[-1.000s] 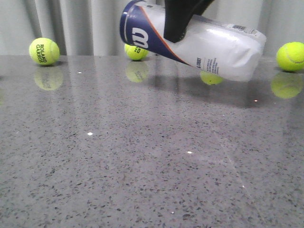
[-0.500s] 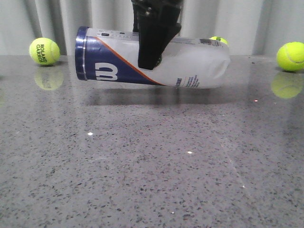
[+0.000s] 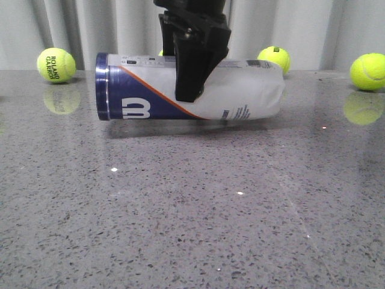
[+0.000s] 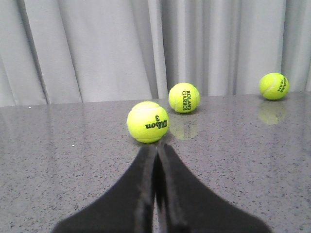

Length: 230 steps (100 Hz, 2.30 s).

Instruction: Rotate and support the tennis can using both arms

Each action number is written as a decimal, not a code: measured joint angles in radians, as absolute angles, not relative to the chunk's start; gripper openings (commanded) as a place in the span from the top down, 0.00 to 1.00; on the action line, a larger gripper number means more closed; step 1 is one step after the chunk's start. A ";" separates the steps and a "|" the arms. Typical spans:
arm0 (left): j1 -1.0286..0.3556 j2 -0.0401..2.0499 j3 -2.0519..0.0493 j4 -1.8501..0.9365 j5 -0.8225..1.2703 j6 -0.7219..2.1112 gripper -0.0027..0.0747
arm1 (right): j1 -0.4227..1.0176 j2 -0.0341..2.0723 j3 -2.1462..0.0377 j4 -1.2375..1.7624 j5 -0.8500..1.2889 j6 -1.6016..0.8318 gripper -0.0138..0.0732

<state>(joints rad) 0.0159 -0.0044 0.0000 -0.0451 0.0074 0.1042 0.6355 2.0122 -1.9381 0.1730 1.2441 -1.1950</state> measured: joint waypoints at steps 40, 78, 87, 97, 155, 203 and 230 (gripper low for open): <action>0.016 -0.004 0.000 -0.045 0.007 0.104 0.99 | 0.636 2.034 -1.943 0.219 1.240 -1.190 0.13; 0.016 -0.004 0.000 -0.045 0.007 0.104 0.99 | 0.636 2.037 -1.943 0.262 1.236 -1.187 0.12; 0.016 -0.004 0.000 -0.045 0.007 0.104 0.99 | 0.636 2.037 -1.943 0.262 1.236 -1.187 0.12; 0.016 -0.004 0.000 -0.045 0.007 0.104 0.99 | 0.636 2.037 -1.943 0.262 1.236 -1.167 0.12; 0.016 -0.004 0.000 -0.045 0.007 0.104 0.99 | 0.636 1.838 -1.943 0.209 1.245 -0.502 0.13; 0.016 -0.004 0.000 -0.045 0.007 0.104 0.99 | 0.630 1.631 -1.767 0.040 1.249 0.000 0.66; 0.016 -0.004 0.000 -0.045 0.007 0.104 0.99 | 0.629 1.467 -1.572 0.037 1.250 0.101 0.92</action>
<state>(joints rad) 0.0159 -0.0044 0.0000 -0.0451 0.0074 0.1042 0.6294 1.4670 -1.5721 0.0374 1.2501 0.1006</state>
